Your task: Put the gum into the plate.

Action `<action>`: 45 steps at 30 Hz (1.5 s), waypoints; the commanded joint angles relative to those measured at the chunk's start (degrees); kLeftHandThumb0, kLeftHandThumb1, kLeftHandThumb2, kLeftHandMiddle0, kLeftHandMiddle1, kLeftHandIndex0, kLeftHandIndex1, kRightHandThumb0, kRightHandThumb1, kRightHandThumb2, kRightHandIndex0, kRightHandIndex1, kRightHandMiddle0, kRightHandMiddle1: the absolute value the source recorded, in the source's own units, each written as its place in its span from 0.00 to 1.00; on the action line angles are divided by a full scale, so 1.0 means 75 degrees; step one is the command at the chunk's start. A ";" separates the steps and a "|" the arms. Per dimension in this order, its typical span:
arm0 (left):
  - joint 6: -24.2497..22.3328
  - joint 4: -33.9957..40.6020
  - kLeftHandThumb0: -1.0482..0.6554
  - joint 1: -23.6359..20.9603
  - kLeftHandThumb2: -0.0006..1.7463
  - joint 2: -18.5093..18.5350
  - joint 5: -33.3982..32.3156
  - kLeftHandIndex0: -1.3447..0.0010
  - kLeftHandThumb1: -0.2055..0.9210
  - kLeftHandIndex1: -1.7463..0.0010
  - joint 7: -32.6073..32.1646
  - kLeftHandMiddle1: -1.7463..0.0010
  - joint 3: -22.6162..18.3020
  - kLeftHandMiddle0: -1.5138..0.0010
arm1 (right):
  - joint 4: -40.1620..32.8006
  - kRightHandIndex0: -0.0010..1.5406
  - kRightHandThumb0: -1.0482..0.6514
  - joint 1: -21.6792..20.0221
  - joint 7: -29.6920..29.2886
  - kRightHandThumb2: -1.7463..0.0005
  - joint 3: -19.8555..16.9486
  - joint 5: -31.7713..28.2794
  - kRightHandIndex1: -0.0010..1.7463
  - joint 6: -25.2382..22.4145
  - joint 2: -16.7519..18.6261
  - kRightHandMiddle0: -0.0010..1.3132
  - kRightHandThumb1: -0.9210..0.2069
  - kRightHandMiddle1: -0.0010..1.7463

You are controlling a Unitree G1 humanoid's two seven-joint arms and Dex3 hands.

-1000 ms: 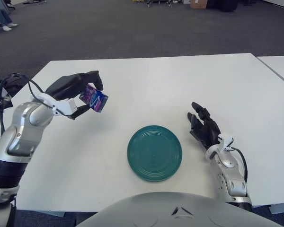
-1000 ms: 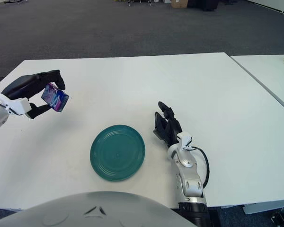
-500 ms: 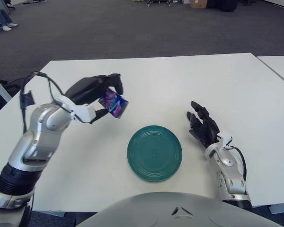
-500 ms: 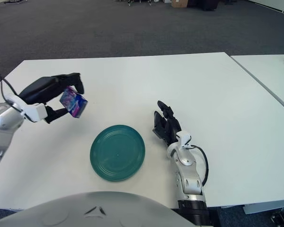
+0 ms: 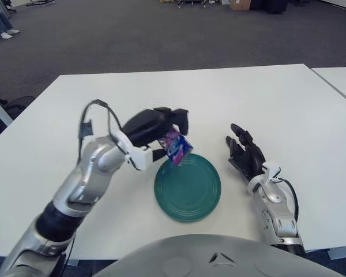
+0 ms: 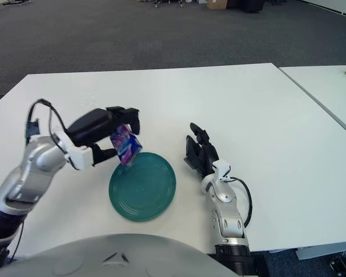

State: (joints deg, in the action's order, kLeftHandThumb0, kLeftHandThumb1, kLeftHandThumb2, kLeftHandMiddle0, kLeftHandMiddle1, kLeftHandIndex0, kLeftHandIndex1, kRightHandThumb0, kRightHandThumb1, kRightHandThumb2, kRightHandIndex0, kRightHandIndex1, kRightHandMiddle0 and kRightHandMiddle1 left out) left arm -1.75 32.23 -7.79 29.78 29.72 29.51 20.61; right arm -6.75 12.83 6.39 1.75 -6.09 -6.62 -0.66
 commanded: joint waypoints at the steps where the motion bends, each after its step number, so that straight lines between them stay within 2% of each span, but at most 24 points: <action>1: -0.0032 0.0026 0.62 -0.0331 0.87 -0.0090 0.0104 0.60 0.31 0.00 0.0358 0.00 0.0239 0.52 | 0.0179 0.13 0.23 0.0292 -0.0080 0.50 0.0069 0.0018 0.01 -0.0255 0.0072 0.00 0.00 0.24; 3: 0.0030 0.0005 0.62 -0.0408 0.86 -0.0156 0.0126 0.61 0.32 0.00 0.0462 0.01 0.0340 0.53 | 0.0159 0.13 0.23 0.0326 -0.0101 0.50 0.0077 0.0043 0.01 -0.0245 0.0081 0.00 0.00 0.24; 8: 0.0620 -0.0339 0.62 -0.0555 0.87 -0.0350 0.0591 0.61 0.31 0.00 0.0154 0.02 0.0671 0.52 | 0.0157 0.13 0.23 0.0376 -0.0107 0.50 0.0062 0.0023 0.00 -0.0259 0.0061 0.00 0.00 0.26; 10: 0.0845 -0.0475 0.62 -0.0589 0.88 -0.0379 0.0748 0.59 0.29 0.00 0.0069 0.02 0.0732 0.50 | 0.0177 0.13 0.23 0.0375 -0.0103 0.50 0.0043 -0.0010 0.00 -0.0259 0.0063 0.00 0.00 0.26; 14: 0.1170 -0.1146 0.62 -0.0904 0.94 -0.0437 0.1159 0.54 0.21 0.01 0.0344 0.01 0.1221 0.47 | 0.0263 0.13 0.23 0.0362 -0.0078 0.50 -0.0025 -0.0129 0.00 -0.0159 0.0121 0.00 0.00 0.26; 18: 0.1195 -0.1498 0.62 -0.0978 0.95 -0.0561 0.1214 0.52 0.19 0.01 0.0558 0.00 0.1435 0.47 | 0.0278 0.13 0.23 0.0381 -0.0093 0.50 -0.0026 -0.0135 0.00 -0.0094 0.0169 0.00 0.00 0.27; 22: 0.1076 -0.1648 0.62 -0.1045 0.92 -0.0618 0.1023 0.47 0.20 0.08 0.1043 0.00 0.1533 0.49 | 0.0240 0.13 0.23 0.0413 -0.0138 0.50 -0.0016 -0.0130 0.00 -0.0076 0.0235 0.00 0.00 0.28; 26: 0.0983 -0.1775 0.62 -0.0709 0.89 -0.0574 0.0817 0.45 0.22 0.12 0.1247 0.00 0.1513 0.50 | 0.0155 0.13 0.23 0.0481 -0.0167 0.50 0.0005 -0.0104 0.00 -0.0061 0.0273 0.00 0.00 0.29; 29: 0.1033 -0.1704 0.62 -0.0243 0.87 -0.0411 0.0654 0.50 0.27 0.10 0.1159 0.00 0.1379 0.52 | 0.0121 0.13 0.23 0.0512 -0.0173 0.50 0.0022 -0.0092 0.00 -0.0038 0.0294 0.00 0.00 0.29; 30: 0.1006 -0.1705 0.62 -0.0251 0.86 -0.0416 0.0628 0.51 0.28 0.09 0.1218 0.00 0.1387 0.52 | 0.0116 0.13 0.23 0.0518 -0.0172 0.50 0.0022 -0.0090 0.00 -0.0032 0.0299 0.00 0.00 0.29; 32: 0.1005 -0.1812 0.62 -0.0377 0.75 -0.0454 0.0644 0.61 0.44 0.06 0.1361 0.01 0.1495 0.62 | 0.0100 0.14 0.23 0.0535 -0.0177 0.50 0.0026 -0.0080 0.00 -0.0012 0.0313 0.00 0.00 0.29; 33: 0.1079 -0.1904 0.61 -0.0410 0.65 -0.0438 0.0677 0.66 0.56 0.06 0.1390 0.02 0.1561 0.68 | 0.0079 0.14 0.23 0.0549 -0.0184 0.50 0.0035 -0.0067 0.00 -0.0003 0.0317 0.00 0.00 0.29; 34: 0.1140 -0.1964 0.48 -0.0414 0.52 -0.0419 0.0699 0.77 0.62 0.09 0.1397 0.06 0.1598 0.77 | 0.0065 0.14 0.23 0.0559 -0.0191 0.50 0.0043 -0.0058 0.00 0.0004 0.0319 0.00 0.00 0.29; 35: 0.1261 -0.2054 0.39 -0.0441 0.42 -0.0366 0.0721 0.84 0.68 0.11 0.1424 0.08 0.1652 0.82 | 0.0041 0.14 0.23 0.0571 -0.0199 0.50 0.0061 -0.0034 0.00 0.0006 0.0311 0.00 0.00 0.29; 38: 0.1483 -0.2207 0.22 -0.0513 0.21 -0.0280 0.0738 0.95 0.84 0.17 0.1485 0.27 0.1727 0.90 | 0.0013 0.14 0.22 0.0583 -0.0209 0.49 0.0091 0.0011 0.00 0.0004 0.0292 0.00 0.00 0.28; 39: 0.1726 -0.2296 0.19 -0.0624 0.19 -0.0180 0.0746 0.96 0.87 0.19 0.1557 0.31 0.1798 0.91 | -0.0011 0.13 0.22 0.0584 -0.0200 0.49 0.0107 0.0030 0.00 -0.0043 0.0266 0.00 0.00 0.28; 40: 0.1909 -0.2363 0.13 -0.0705 0.15 -0.0106 0.0752 0.97 0.91 0.30 0.1610 0.44 0.1849 0.93 | -0.0029 0.13 0.22 0.0585 -0.0193 0.49 0.0119 0.0043 0.00 -0.0078 0.0247 0.00 0.00 0.28; 42: 0.2140 -0.2444 0.08 -0.0828 0.12 0.0001 0.0777 0.99 0.96 0.40 0.1735 0.59 0.1920 0.92 | -0.0051 0.13 0.22 0.0578 -0.0178 0.48 0.0131 0.0043 0.00 -0.0157 0.0218 0.00 0.00 0.27; 44: 0.2236 -0.2332 0.03 -0.0948 0.12 0.0158 0.0740 0.99 0.98 0.68 0.2058 0.81 0.1930 0.95 | -0.0073 0.12 0.22 0.0559 -0.0158 0.48 0.0133 0.0009 0.00 -0.0283 0.0190 0.00 0.00 0.27; 45: 0.2275 -0.2252 0.03 -0.0992 0.13 0.0241 0.0701 1.00 0.99 0.73 0.2228 0.85 0.1921 0.96 | -0.0090 0.12 0.22 0.0550 -0.0150 0.48 0.0132 -0.0009 0.00 -0.0348 0.0178 0.00 0.00 0.27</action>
State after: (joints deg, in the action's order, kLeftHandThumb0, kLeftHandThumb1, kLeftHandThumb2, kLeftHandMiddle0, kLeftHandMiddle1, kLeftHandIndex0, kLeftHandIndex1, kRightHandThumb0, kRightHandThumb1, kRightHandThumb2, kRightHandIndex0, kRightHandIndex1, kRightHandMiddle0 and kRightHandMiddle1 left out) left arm 14.10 14.75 -12.78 29.39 34.95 43.21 34.85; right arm -8.70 15.99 5.32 2.51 -6.06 -5.27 0.98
